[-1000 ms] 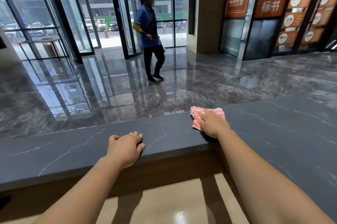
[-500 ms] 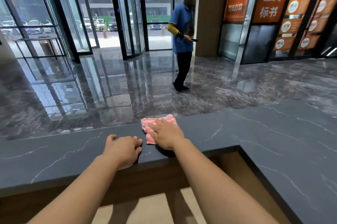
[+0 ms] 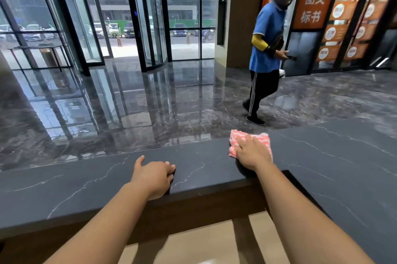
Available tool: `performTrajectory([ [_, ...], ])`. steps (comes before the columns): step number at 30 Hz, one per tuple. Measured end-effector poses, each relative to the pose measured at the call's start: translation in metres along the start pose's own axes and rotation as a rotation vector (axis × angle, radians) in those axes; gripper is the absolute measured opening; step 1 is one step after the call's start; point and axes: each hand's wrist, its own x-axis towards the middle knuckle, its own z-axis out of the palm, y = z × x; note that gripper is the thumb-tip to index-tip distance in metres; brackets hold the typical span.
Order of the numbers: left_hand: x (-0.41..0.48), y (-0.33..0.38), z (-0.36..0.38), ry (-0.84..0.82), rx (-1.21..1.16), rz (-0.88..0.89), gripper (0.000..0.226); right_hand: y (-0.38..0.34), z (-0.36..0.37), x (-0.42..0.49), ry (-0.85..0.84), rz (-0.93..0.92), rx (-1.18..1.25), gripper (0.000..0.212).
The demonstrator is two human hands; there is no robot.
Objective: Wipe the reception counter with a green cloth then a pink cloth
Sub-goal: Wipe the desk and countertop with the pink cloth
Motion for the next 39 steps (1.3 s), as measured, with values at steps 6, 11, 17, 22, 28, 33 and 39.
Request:
performTrajectory([
  [6, 0.002, -0.007, -0.002, 0.025, 0.030, 0.041, 0.047, -0.064, 0.027, -0.067, 0.125, -0.073, 0.066, 0.050],
  [11, -0.001, -0.014, 0.001, 0.070, 0.037, 0.071, 0.057, -0.102, 0.049, -0.107, 0.216, 0.022, 0.202, 0.055],
  [17, -0.002, -0.030, 0.011, 0.116, -0.027, 0.129, 0.058, -0.094, 0.050, -0.109, 0.283, 0.328, 0.391, 0.075],
  [22, -0.002, -0.035, 0.018, 0.175, -0.029, 0.170, 0.058, -0.075, 0.031, -0.090, 0.352, 0.594, 0.654, 0.080],
  [28, -0.005, -0.040, 0.019, 0.240, -0.010, 0.225, 0.065, -0.080, 0.026, -0.085, 0.440, 0.706, 0.937, 0.079],
  [33, -0.019, -0.086, 0.017, 0.317, -0.023, 0.239, 0.071, -0.124, 0.038, -0.099, 0.427, 0.684, 1.075, 0.080],
  [39, -0.061, -0.170, 0.028, 0.337, -0.058, 0.164, 0.071, -0.225, 0.057, -0.137, 0.353, 0.593, 1.123, 0.082],
])
